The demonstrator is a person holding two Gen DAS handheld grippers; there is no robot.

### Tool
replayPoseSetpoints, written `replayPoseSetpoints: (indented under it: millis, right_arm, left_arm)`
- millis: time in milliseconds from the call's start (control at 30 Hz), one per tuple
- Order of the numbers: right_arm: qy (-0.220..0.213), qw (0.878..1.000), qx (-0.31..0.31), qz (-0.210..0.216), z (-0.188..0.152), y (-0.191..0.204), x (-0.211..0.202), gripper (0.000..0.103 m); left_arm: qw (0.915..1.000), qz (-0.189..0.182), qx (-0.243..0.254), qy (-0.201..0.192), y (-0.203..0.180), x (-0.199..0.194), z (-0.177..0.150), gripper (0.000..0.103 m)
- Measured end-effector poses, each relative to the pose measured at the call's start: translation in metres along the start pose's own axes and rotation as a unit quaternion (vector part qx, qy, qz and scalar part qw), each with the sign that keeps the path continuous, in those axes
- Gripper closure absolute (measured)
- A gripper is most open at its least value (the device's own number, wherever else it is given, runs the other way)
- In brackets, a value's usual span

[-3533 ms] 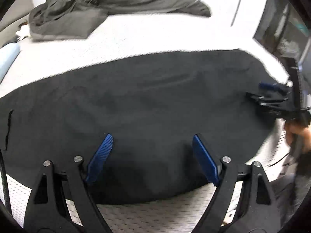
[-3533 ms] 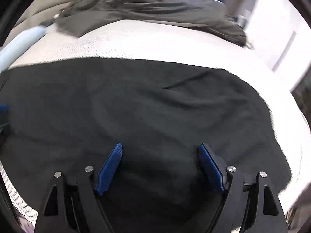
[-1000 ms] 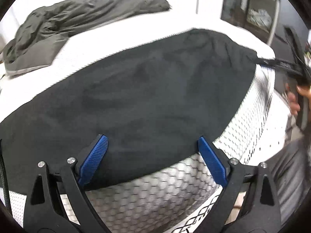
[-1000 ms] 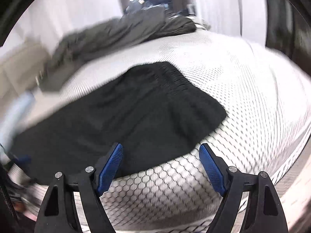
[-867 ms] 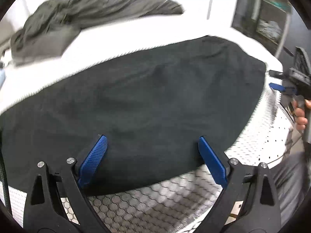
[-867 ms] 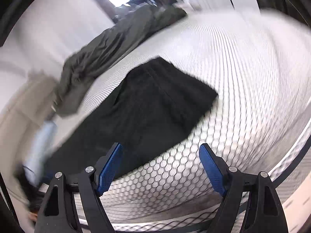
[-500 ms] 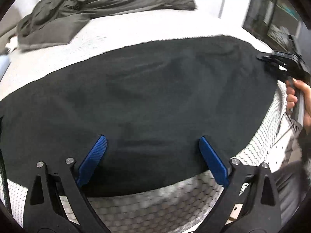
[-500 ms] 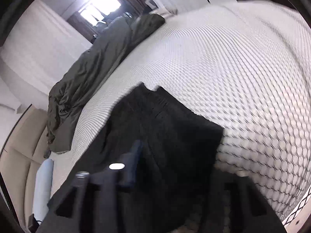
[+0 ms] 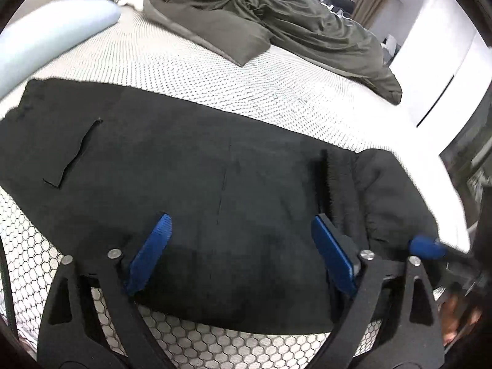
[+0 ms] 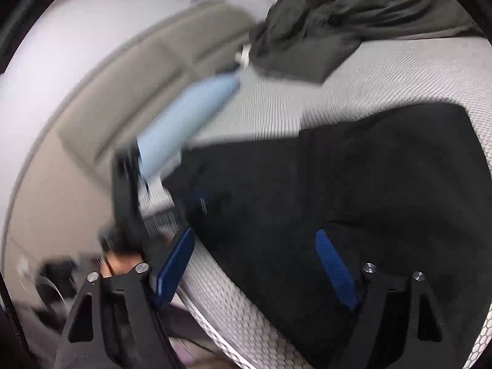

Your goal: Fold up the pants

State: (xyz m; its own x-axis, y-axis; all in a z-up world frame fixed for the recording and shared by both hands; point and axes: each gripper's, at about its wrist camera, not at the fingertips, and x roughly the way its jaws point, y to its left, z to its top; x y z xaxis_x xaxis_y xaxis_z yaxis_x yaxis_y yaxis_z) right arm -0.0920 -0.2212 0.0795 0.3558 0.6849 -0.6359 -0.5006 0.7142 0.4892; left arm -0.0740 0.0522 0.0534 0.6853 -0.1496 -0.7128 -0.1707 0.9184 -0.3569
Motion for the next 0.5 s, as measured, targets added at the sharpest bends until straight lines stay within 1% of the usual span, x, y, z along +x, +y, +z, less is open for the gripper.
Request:
replayPoseSetpoints:
  millis: [33,67,100,133,167,200,233,267,300,367,433,500]
  right_arm:
    - [0.003,1.0,-0.002,-0.003,-0.004,-0.001,-0.003,0.021]
    - [-0.008,1.0,-0.001,-0.002,-0.004,-0.003,-0.013,0.021]
    - [-0.026,1.0,0.001,-0.008,-0.018,-0.004,-0.032,0.02]
    - [-0.043,0.999,0.003,-0.024,-0.018,-0.009,-0.044,0.02]
    - [-0.057,0.997,0.004,-0.055,-0.018,-0.016,-0.055,0.02]
    - [-0.067,0.993,0.006,-0.098,-0.018,-0.021,-0.063,0.02]
    - [-0.067,0.988,0.01,-0.139,-0.018,-0.026,-0.066,0.02]
    - [-0.059,0.983,0.013,-0.173,-0.022,-0.025,-0.064,0.02]
    - [-0.047,0.977,0.016,-0.206,-0.025,-0.033,-0.065,0.02]
    - [-0.022,0.969,0.015,-0.247,-0.035,-0.047,-0.058,0.02]
    - [-0.006,0.967,0.014,-0.255,-0.04,-0.051,-0.047,0.02]
    - [0.0,0.965,0.004,-0.261,-0.04,-0.05,-0.043,0.02]
  left_arm:
    - [0.9999,-0.01,-0.001,0.003,0.001,0.001,0.002,0.015]
    - [0.9996,-0.028,0.004,0.009,0.0,0.002,0.002,0.019]
    - [0.9988,-0.045,0.01,0.015,-0.003,0.004,0.003,0.022]
    - [0.9974,-0.065,0.017,0.023,-0.007,0.006,0.003,0.028]
    - [0.995,-0.09,0.025,0.037,-0.013,0.01,0.003,0.031]
    - [0.9921,-0.11,0.031,0.051,-0.018,0.013,0.001,0.039]
    - [0.989,-0.128,0.035,0.066,-0.026,0.017,-0.003,0.044]
    - [0.983,-0.155,0.038,0.092,-0.032,0.025,-0.006,0.044]
    - [0.979,-0.167,0.038,0.111,-0.037,0.032,-0.009,0.044]
    - [0.9733,-0.178,0.031,0.141,-0.043,0.046,-0.015,0.044]
    - [0.9713,-0.186,0.025,0.146,-0.046,0.05,-0.015,0.044]
    - [0.9668,-0.202,0.007,0.156,-0.046,0.057,-0.012,0.044]
